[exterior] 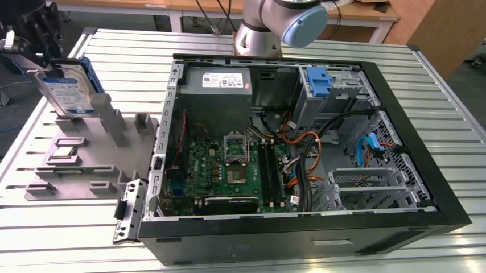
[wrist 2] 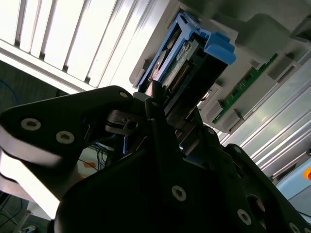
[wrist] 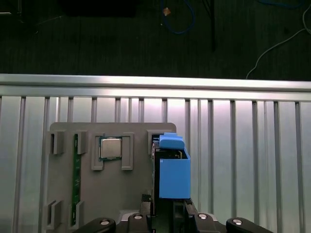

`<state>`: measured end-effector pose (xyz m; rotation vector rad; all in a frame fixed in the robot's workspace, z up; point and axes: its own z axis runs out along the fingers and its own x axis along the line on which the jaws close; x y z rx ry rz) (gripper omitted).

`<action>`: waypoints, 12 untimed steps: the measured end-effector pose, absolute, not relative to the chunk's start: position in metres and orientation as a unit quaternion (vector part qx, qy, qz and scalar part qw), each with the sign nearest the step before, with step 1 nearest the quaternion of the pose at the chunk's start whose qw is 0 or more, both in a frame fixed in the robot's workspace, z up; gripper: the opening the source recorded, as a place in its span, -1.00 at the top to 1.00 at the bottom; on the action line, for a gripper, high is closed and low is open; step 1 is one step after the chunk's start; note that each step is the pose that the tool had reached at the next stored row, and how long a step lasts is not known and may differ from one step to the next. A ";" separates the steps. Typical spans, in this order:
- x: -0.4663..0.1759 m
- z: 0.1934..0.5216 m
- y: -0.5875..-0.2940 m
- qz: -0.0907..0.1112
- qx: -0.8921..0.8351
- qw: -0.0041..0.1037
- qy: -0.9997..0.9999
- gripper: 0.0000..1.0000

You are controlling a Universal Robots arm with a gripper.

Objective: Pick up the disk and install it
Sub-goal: 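Pick up the disk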

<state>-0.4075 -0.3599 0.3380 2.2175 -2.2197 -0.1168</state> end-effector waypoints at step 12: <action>-0.407 0.347 -0.360 -0.037 0.706 0.001 -0.707 0.30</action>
